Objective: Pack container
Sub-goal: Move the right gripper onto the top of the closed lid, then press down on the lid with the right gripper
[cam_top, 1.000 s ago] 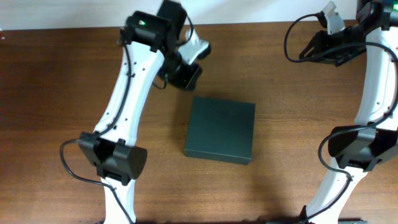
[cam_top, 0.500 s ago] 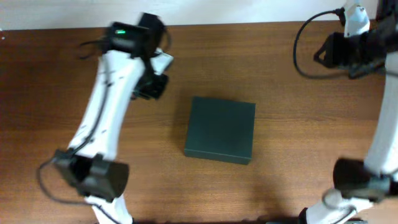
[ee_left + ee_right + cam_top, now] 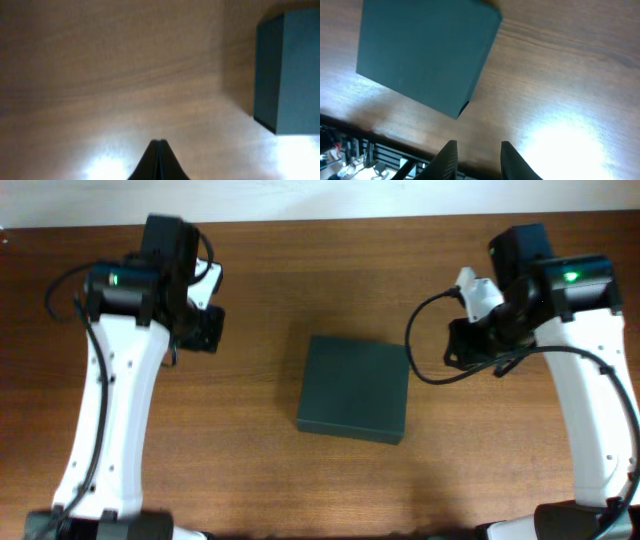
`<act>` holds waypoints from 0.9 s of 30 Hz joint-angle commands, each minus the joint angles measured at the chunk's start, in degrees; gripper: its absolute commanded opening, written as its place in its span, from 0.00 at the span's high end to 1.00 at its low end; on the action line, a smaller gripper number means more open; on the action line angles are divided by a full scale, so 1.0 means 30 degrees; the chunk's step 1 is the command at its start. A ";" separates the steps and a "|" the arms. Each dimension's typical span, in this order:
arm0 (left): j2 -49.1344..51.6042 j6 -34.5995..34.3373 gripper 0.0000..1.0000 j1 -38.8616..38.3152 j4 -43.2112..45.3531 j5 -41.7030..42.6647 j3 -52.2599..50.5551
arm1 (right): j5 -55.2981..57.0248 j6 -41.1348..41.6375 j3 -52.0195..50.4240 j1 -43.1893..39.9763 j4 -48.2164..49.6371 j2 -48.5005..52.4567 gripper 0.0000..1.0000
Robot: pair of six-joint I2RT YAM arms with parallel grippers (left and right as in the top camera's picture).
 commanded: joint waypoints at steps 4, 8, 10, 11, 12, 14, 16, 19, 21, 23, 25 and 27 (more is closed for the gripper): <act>-0.4167 -0.0226 0.98 0.0007 0.4517 0.0452 -0.7031 | 0.0372 0.0474 -0.3512 0.2754 0.3038 -0.0634 0.71; -0.4940 -0.0525 0.98 0.0007 0.6623 0.1086 -1.0061 | 0.0437 0.0976 -0.5872 0.4065 0.5246 -0.0597 0.69; -0.4925 -0.1005 0.98 0.0007 0.7380 0.1107 -1.1205 | 0.0415 0.1362 -0.7155 0.4532 0.6164 -0.0510 0.70; -0.4903 -0.1151 0.98 0.0007 0.7752 0.1115 -1.1715 | 0.0415 0.1384 -0.7745 0.4743 0.6513 -0.0437 0.72; -0.4903 -0.1144 0.98 0.0015 0.8065 0.1115 -1.2087 | 0.0423 0.1377 -0.8174 0.4896 0.6754 -0.0335 0.74; -0.4903 -0.1144 0.98 0.0007 0.8677 0.1122 -1.2706 | 0.0430 0.1377 -0.9056 0.5180 0.7293 -0.0117 0.77; -0.4903 -0.1144 0.98 0.0015 0.9092 0.1107 -1.3121 | 0.0481 0.1377 -0.9683 0.5319 0.7752 0.0015 0.79; -0.4903 -0.1144 0.98 0.0007 0.9267 0.1115 -1.3289 | 0.0503 0.1370 -1.0542 0.5362 0.8488 0.0036 0.82; -0.4903 -0.1144 0.98 0.0015 0.9260 0.1107 -1.3289 | 0.0510 0.1370 -1.0943 0.5362 0.8816 0.0036 0.82; -0.4903 -0.1144 0.98 0.0007 0.9260 0.1107 -1.3289 | 0.0503 0.1370 -1.1351 0.5362 0.9063 0.0036 0.82; -0.4903 -0.1144 0.98 0.0007 0.9194 0.1115 -1.3289 | 0.0503 0.1377 -1.1752 0.5362 0.9245 0.0036 0.82; -0.4903 -0.1144 0.98 0.0007 0.9122 0.1107 -1.3289 | 0.0503 0.1377 -1.2225 0.5362 0.9420 0.0036 0.82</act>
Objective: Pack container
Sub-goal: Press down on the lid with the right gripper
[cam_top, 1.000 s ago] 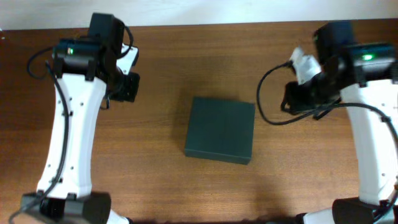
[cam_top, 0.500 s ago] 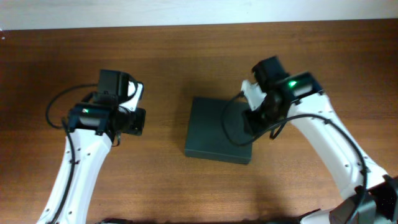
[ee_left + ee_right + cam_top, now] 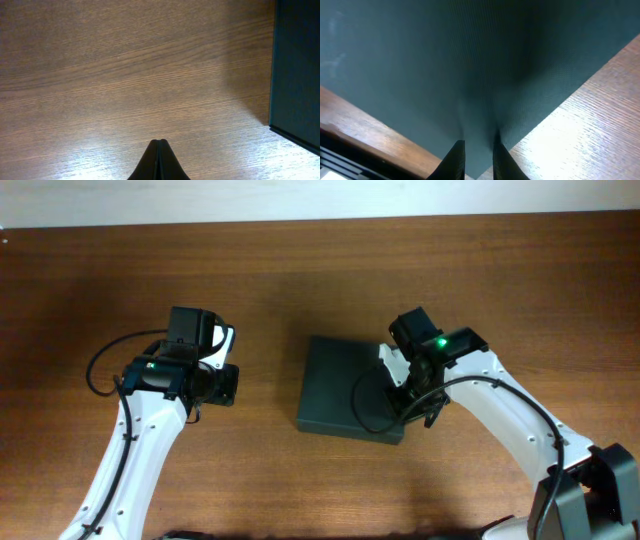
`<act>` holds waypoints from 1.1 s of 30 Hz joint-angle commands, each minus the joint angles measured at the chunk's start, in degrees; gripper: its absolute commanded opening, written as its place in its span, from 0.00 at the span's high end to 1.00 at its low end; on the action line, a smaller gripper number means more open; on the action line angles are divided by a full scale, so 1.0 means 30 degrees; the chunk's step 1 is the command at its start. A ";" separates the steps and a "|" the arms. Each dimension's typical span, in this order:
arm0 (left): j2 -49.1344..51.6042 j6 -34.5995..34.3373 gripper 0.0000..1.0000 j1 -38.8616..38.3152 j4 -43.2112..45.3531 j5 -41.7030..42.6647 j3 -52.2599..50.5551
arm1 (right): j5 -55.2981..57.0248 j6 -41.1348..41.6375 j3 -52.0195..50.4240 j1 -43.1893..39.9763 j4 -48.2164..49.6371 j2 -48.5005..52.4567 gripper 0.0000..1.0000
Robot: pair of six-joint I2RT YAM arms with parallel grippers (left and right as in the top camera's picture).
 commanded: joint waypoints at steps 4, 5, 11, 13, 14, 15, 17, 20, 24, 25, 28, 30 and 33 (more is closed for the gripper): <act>-0.0160 -0.0211 0.98 0.0007 -0.0080 0.0240 -0.0146 | 0.0255 0.0160 -0.1778 0.0168 0.0612 0.0073 0.82; -0.0160 -0.0204 0.98 0.0007 -0.0073 0.0233 -0.0146 | 0.0255 0.0160 -0.1923 0.0168 0.0678 0.0073 0.82; -0.0160 -0.0204 0.98 0.0007 -0.0058 0.0233 -0.0146 | 0.0714 0.0146 -0.1610 0.0124 0.0546 0.0066 0.82; -0.0160 -0.0204 0.98 0.0007 -0.0073 0.0233 -0.0146 | 0.1333 0.0138 -0.0823 0.0109 -0.0051 0.0044 0.82; -0.0160 -0.0197 0.98 0.0007 -0.0080 0.0233 -0.0146 | 0.1705 0.0131 -0.0342 0.0109 -0.0393 0.0044 0.82; -0.0160 -0.0197 0.98 0.0007 -0.0080 0.0233 -0.0146 | 0.2084 0.0087 0.0386 0.0109 -0.0889 0.0044 0.82; -0.0160 -0.0197 0.98 0.0007 -0.0080 0.0233 -0.0146 | 0.2492 0.0058 0.1931 0.0117 -0.1916 0.0036 0.82; -0.0160 -0.0197 0.98 0.0007 -0.0087 0.0233 -0.0146 | 0.2521 -0.0066 0.4277 0.0138 -0.3541 -0.0211 0.82; -0.0160 -0.0189 0.98 0.0007 -0.0080 0.0219 -0.0146 | 0.2514 -0.0044 0.5260 0.0634 -0.4539 -0.1370 0.82; -0.0160 -0.0182 0.98 0.0007 -0.0073 0.0219 -0.0146 | 0.2514 -0.0029 0.5202 0.0889 -0.4656 -0.1712 0.82; -0.0160 -0.0182 0.98 0.0007 -0.0080 0.0211 -0.0146 | 0.2528 0.0481 0.4823 0.2069 -0.4809 -0.2732 0.82; -0.0160 -0.0182 0.98 0.0007 -0.0066 0.0211 -0.0146 | 0.2528 0.0874 0.4517 0.3111 -0.4779 -0.3198 0.82; -0.0160 -0.0175 0.98 0.0007 -0.0066 0.0204 -0.0146 | 0.2535 0.1217 0.4233 0.4641 -0.4772 -0.3337 0.82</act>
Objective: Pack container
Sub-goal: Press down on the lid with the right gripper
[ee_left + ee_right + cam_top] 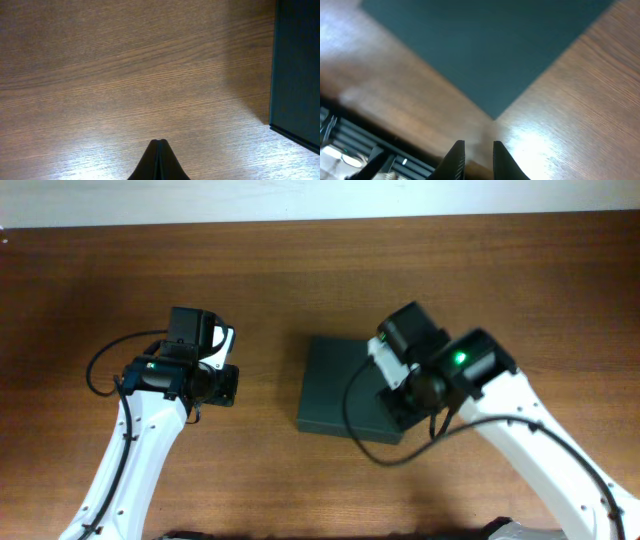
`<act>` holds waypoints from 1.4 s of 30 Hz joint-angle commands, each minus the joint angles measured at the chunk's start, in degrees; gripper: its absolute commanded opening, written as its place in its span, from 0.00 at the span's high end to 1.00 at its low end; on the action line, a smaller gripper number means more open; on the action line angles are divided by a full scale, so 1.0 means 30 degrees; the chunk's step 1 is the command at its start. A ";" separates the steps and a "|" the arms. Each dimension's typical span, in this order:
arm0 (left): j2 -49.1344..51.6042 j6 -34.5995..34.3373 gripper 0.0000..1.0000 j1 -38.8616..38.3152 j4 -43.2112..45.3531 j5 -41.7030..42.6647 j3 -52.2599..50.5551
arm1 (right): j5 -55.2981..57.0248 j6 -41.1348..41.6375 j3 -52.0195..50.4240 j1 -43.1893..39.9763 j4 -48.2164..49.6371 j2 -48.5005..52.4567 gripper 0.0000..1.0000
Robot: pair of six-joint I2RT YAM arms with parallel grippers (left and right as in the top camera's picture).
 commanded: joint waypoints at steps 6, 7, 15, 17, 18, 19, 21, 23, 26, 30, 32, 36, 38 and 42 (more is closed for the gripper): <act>-0.0160 -0.0036 0.98 0.0015 -0.0015 0.0189 -0.0131 | 0.0313 0.1654 -0.2565 0.3075 0.1209 -0.0233 0.81; -0.0160 -0.0036 0.98 0.0015 -0.0007 0.0197 -0.0131 | 0.0321 0.1851 -0.3126 0.3075 0.1515 -0.0226 0.82; -0.0160 -0.0036 0.98 0.0007 -0.0015 0.0197 -0.0131 | 0.0299 0.1989 -0.6681 0.2069 0.4226 -0.0109 0.82; -0.0160 -0.0036 0.98 0.0007 -0.0022 0.0204 -0.0131 | 0.0226 0.1982 -0.7351 0.1719 0.4750 0.0102 0.82; -0.0160 -0.0036 0.98 0.0007 -0.0022 0.0211 -0.0131 | 0.0211 0.1982 -0.7577 0.1581 0.4925 0.0226 0.82; -0.0160 -0.0036 0.98 0.0007 -0.0029 0.0211 -0.0131 | 0.0160 0.1974 -0.7781 0.1450 0.5064 0.0350 0.82; -0.0160 -0.0036 0.98 0.0007 -0.0029 0.0211 -0.0131 | 0.0153 0.1916 -0.8160 0.1239 0.5399 0.0627 0.82; -0.0160 -0.0036 0.98 0.0007 -0.0029 0.0211 -0.0131 | 0.0160 0.1916 -0.8327 0.1122 0.5734 0.0831 0.82; -0.0160 -0.0044 0.98 0.0007 -0.0029 0.0211 -0.0131 | 0.0160 0.1916 -0.8371 0.1107 0.6244 0.1202 0.82; -0.0160 -0.0036 0.98 0.0007 -0.0029 0.0211 -0.0131 | 0.0168 0.1923 -0.8364 0.1035 0.7111 0.1785 0.82; -0.0160 -0.0036 0.98 0.0007 -0.0029 0.0211 -0.0131 | 0.0182 0.1923 -0.8364 0.0816 0.7526 0.2062 0.82; -0.0160 -0.0036 0.98 0.0007 -0.0036 0.0204 -0.0131 | 0.0255 0.1916 -0.8364 -0.0299 0.8153 0.2419 0.82; -0.0160 -0.0036 0.98 0.0007 -0.0036 0.0204 -0.0131 | 0.0248 0.1887 -0.8364 -0.1137 0.8378 0.2419 0.82; -0.0160 -0.0036 0.98 0.0007 -0.0029 0.0204 -0.0131 | 0.0240 0.1209 -0.8364 -0.2761 0.8502 0.2419 0.82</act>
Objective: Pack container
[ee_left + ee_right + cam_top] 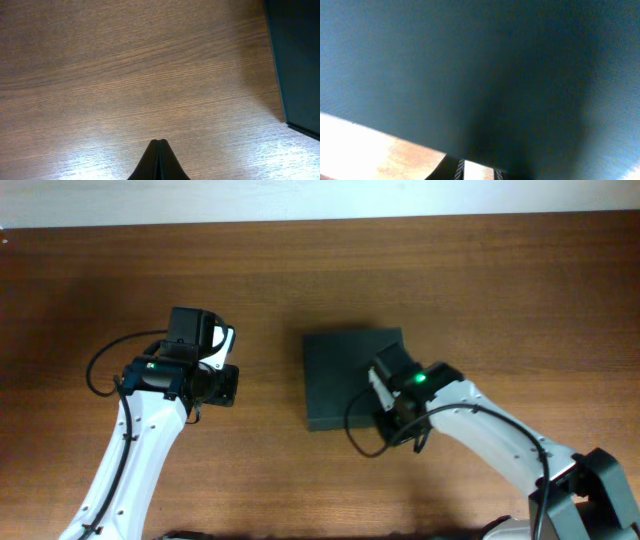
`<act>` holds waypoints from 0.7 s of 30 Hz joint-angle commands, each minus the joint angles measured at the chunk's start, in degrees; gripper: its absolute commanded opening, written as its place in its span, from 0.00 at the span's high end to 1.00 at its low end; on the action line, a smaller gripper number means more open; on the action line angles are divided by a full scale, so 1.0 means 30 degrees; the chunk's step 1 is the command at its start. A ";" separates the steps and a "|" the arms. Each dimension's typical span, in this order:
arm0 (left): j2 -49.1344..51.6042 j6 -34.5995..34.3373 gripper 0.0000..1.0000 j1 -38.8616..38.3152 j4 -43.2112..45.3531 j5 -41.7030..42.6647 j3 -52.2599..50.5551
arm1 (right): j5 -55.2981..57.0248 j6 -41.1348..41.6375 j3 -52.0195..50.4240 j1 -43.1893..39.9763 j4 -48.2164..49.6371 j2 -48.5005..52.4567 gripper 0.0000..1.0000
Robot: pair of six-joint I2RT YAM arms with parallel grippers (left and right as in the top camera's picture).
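Note:
A dark teal box [345, 375], lid shut, lies flat in the middle of the wooden table [300, 270]. My right gripper [392, 412] is low at the box's near right corner. In the right wrist view the box [470, 75] fills nearly the whole frame, and the right gripper [477, 171] is open by a narrow gap at the box's edge, with only wood between its fingertips [460, 169]. My left gripper [222, 385] hangs to the left of the box, apart from it. The left wrist view shows it [159, 143] shut on nothing, with the box's side [300, 65] at far right.
A pale wall strip [300, 200] runs along the table's far edge. Black cables [100, 360] loop off both arms. Bare wood lies left, right and behind the box.
The box has turned slightly and now sits nearly square to the table, its near right corner shifted right. My right gripper has come lower, onto that corner. The left arm has not moved.
Both arms were raised and apart, left shut, right open, with the box tilted between them. Then the left arm was lower beside the box and the right gripper over its right side. Then the right wrist was higher. Now it is low and the box has turned.

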 commanded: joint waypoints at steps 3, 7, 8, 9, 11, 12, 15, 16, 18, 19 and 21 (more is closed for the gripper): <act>-0.0160 -0.0036 0.98 0.0007 -0.0015 0.0204 -0.0131 | 0.0168 -0.0860 -0.0029 -0.1909 -0.0058 0.0138 0.82; -0.0160 -0.0036 0.98 0.0007 0.0000 0.0197 -0.0131 | 0.0153 -0.0976 -0.0029 -0.1974 -0.0379 0.0138 0.82; -0.0160 -0.0036 0.98 0.0007 0.0029 0.0197 -0.0131 | 0.0153 -0.0969 -0.0029 -0.1960 -0.0452 0.0131 0.82; -0.0160 -0.0036 0.98 0.0007 0.0066 0.0204 -0.0131 | 0.0168 -0.0743 0.0007 -0.2047 -0.0466 0.0044 0.81; -0.0160 -0.0036 0.98 0.0007 0.0153 0.0204 -0.0131 | 0.0248 -0.0743 0.0284 -0.2361 -0.0503 -0.0124 0.81; -0.0160 -0.0036 0.98 0.0007 0.0204 0.0211 -0.0124 | 0.0262 -0.0743 0.0554 -0.2623 -0.0612 -0.0197 0.80; -0.0160 -0.0044 0.89 0.0007 0.0605 0.0204 -0.0124 | 0.0699 -0.0743 0.2237 -0.4022 -0.1552 -0.0306 0.78; -0.0160 -0.0036 0.86 0.0007 0.0750 0.0211 -0.0109 | 0.0845 -0.0758 0.3002 -0.4575 -0.1996 -0.0313 0.78; -0.0160 -0.0036 0.74 0.0007 0.0984 0.0204 0.0022 | 0.1158 -0.0780 0.4801 -0.5748 -0.2885 -0.0313 0.77; -0.0160 -0.0036 0.66 0.0007 0.1107 0.0204 0.0117 | 0.1333 -0.0874 0.5792 -0.6382 -0.3235 -0.0313 0.74; -0.0160 -0.0036 0.50 0.0015 0.1727 0.0204 0.0321 | 0.1311 -0.1348 0.7650 -0.7599 -0.3541 -0.0313 0.55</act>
